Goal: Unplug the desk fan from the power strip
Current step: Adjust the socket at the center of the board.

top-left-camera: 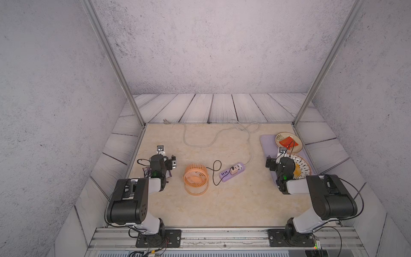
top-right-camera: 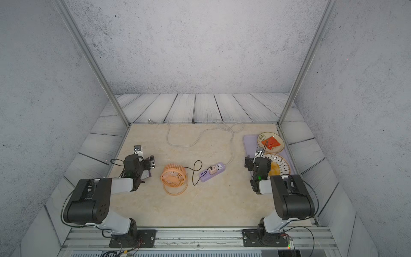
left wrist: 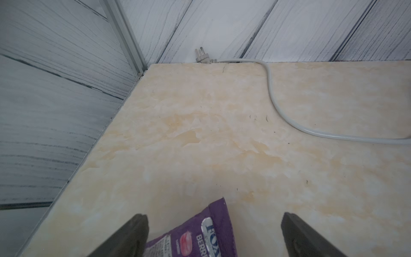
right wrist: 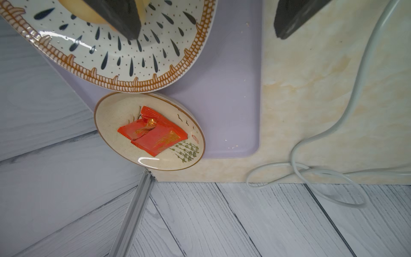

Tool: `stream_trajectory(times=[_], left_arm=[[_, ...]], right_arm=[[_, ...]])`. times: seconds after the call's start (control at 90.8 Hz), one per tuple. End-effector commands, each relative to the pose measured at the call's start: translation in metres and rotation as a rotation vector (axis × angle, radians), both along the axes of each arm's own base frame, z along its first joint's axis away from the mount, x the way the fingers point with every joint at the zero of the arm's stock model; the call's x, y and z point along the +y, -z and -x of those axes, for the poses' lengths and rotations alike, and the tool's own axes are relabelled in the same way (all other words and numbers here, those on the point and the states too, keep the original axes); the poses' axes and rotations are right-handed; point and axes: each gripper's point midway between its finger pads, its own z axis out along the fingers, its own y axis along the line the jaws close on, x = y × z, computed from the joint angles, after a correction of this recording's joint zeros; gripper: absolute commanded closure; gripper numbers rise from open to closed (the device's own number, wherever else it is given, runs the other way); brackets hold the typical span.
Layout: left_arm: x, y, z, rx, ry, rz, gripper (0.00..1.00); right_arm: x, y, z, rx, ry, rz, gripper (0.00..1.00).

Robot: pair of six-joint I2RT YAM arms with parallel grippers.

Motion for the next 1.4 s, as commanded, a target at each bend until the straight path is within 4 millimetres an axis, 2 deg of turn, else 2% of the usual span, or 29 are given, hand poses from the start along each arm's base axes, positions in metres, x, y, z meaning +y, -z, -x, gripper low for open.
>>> stream_trajectory(times=[0.0,0.771,0.903,1.024,1.123,1.2,1.31,1.354,1.387], left_arm=[[0.0,-0.009,-0.003,-0.019,0.002,0.0,0.0],[0.001,-0.011,-0.003,-0.029,-0.004,0.003,0.0],[0.004,-0.032,-0.006,0.013,-0.022,0.005,0.0],[0.002,-0.048,-0.011,0.082,-0.022,0.026,0.0],[0.004,-0.075,-0.017,0.057,-0.066,0.094,0.0],[0.002,-0.099,-0.02,-0.003,-0.095,0.208,0.0],[0.019,-0.12,-0.015,-0.04,-0.294,0.456,0.0],[0.011,-0.129,-0.018,-0.041,-0.238,0.507,0.0],[0.002,-0.139,-0.021,-0.051,-0.181,0.534,0.0]], right_arm=[[0.0,-0.007,-0.005,-0.022,-0.006,0.001,0.01],[0.001,-0.008,-0.004,-0.023,-0.007,0.001,0.01],[0.0,-0.025,-0.001,-0.04,-0.004,0.0,0.01],[0.007,-0.042,0.0,-0.032,-0.05,0.002,0.01],[0.011,-0.062,0.003,-0.053,-0.075,-0.005,0.01],[0.009,-0.082,0.006,-0.094,-0.046,-0.06,0.01],[0.022,-0.119,0.008,-0.182,-0.102,-0.141,0.01],[0.023,-0.129,0.01,-0.195,-0.086,-0.222,0.01],[0.021,-0.128,0.012,-0.169,-0.045,-0.295,0.01]])
